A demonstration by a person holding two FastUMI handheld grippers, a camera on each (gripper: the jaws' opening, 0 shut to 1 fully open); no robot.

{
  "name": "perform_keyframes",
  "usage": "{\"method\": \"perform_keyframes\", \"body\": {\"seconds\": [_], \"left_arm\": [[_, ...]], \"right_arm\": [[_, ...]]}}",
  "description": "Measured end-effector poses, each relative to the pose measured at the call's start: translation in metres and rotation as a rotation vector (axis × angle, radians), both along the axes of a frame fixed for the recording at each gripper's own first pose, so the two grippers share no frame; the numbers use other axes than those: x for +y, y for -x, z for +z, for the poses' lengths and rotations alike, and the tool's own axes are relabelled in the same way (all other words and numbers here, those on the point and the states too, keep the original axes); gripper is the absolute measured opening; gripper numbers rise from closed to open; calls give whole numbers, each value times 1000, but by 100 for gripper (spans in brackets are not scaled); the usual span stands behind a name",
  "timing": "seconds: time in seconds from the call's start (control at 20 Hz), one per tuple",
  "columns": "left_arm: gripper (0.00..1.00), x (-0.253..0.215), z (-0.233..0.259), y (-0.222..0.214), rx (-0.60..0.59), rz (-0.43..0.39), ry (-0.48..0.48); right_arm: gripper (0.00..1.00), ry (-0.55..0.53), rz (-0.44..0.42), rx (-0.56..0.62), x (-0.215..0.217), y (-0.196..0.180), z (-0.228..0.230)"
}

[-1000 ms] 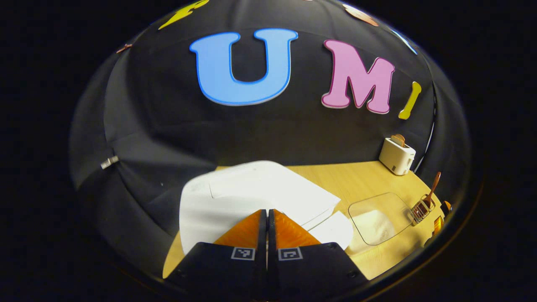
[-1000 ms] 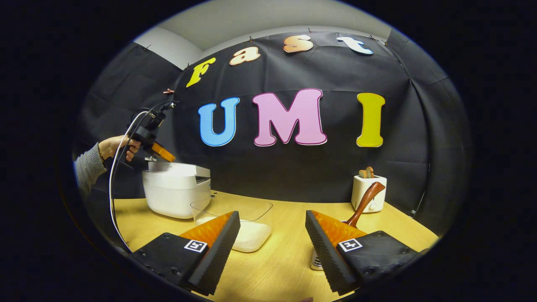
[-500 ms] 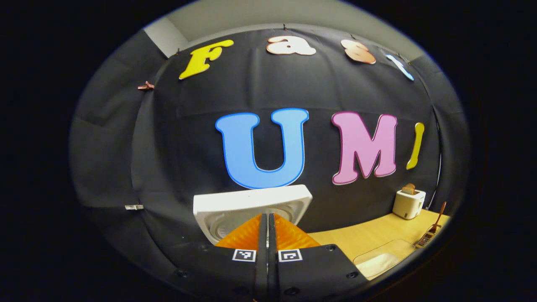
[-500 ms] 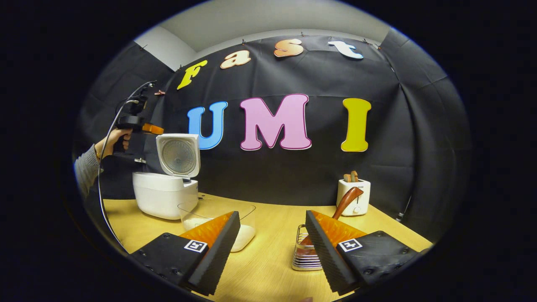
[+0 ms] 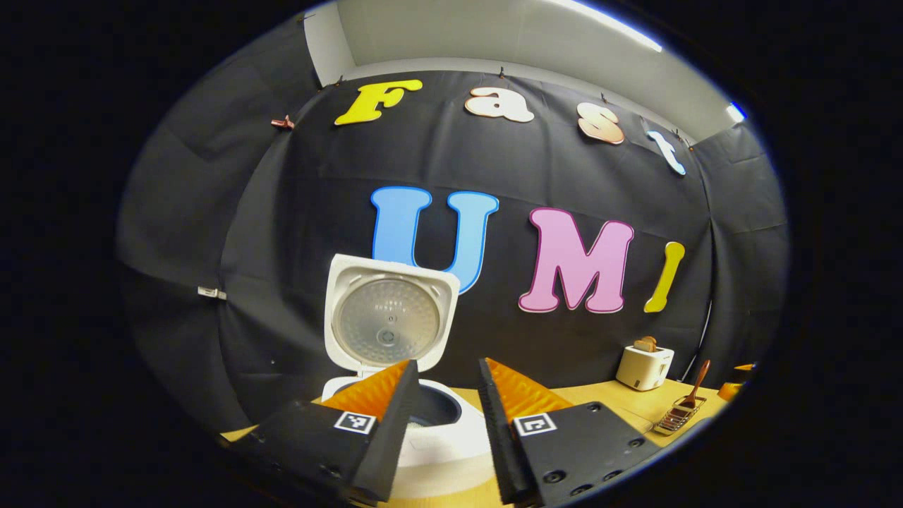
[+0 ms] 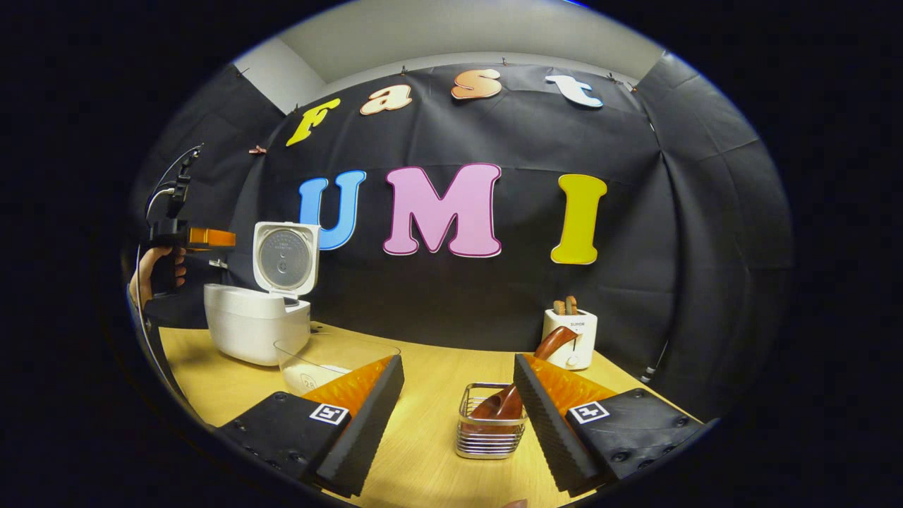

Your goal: Close the left gripper, press the button to open the rice cooker; take a wooden spoon from the chopstick holder with the right hand, scoop a spoonful of rice and pour it into the rice cooker, then put the wooden spoon back into the chopstick holder.

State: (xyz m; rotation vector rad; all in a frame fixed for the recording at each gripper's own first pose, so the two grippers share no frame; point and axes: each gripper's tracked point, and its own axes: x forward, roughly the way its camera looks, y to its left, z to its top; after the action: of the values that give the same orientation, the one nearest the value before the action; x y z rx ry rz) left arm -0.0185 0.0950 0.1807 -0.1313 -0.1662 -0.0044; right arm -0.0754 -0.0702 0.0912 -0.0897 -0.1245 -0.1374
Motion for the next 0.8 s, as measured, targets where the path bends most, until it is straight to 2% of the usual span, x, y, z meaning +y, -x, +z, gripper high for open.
{"method": "perform_keyframes", "body": {"seconds": [0.05, 0.1, 0.25, 0.5, 0.8], "left_arm": [[70, -4, -12, 0, 12, 3, 3], [66, -7, -22, -1, 19, 1, 11], [84, -16, -46, 0, 30, 3, 40], [90, -14, -66, 8, 24, 32, 68], [93, -15, -63, 19, -17, 27, 67]], "right_arm": [[97, 5, -10, 3, -3, 2, -1], [96, 7, -19, 7, -7, 3, -1], [96, 6, -63, 25, -26, 4, -5], [97, -17, -115, 66, -59, -7, -12], [97, -142, -74, 123, -75, -60, -22]]}}
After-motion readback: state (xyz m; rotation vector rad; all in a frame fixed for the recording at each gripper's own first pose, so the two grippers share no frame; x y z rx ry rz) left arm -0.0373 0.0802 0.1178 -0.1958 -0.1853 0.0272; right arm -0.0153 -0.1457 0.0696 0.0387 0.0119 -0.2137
